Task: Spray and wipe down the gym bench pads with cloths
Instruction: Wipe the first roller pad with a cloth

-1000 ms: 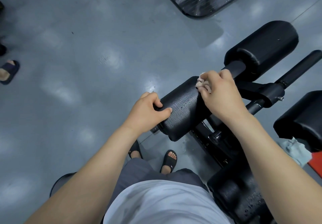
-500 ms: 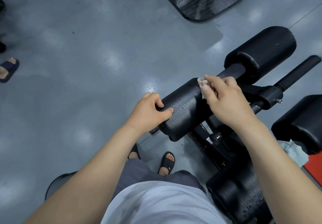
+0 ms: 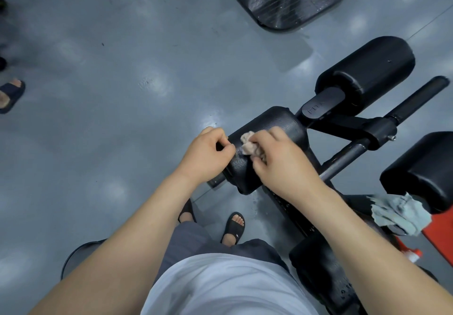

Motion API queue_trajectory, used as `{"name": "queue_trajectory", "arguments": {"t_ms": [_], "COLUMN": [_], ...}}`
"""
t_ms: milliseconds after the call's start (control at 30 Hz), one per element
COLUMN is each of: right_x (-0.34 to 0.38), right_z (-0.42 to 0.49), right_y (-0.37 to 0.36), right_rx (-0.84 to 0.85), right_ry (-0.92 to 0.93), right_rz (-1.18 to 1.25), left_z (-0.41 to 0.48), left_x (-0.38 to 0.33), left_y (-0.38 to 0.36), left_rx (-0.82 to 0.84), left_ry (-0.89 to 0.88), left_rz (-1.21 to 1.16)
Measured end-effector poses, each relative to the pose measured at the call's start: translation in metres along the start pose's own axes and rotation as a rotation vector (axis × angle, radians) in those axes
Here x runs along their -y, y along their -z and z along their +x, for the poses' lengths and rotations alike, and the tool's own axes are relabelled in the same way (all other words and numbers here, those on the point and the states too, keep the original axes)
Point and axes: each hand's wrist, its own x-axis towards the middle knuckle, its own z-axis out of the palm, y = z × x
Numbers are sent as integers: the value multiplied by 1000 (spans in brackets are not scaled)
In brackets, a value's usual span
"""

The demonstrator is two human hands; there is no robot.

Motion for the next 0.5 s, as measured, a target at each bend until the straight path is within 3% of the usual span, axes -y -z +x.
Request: {"name": "queue_trajectory", "arguments": {"t_ms": [133, 267, 400, 500], "right_x": [-13, -42, -34, -20], "right_z": [8, 24, 22, 12], "right_y": [6, 28, 21, 14], "right_rx": [-45, -197, -158, -34], "right_ry": [-45, -291, -299, -236], "right_rz": [-143, -197, 77, 167], "left_z": [0, -2, -2, -2], "left_x": [0, 1, 2, 3], "left_y": [0, -1, -2, -2], "left_rx": [-4, -10, -14, -10], "left_ry": [-11, -16, -17, -17], "left_rz": [-9, -33, -49, -55]}}
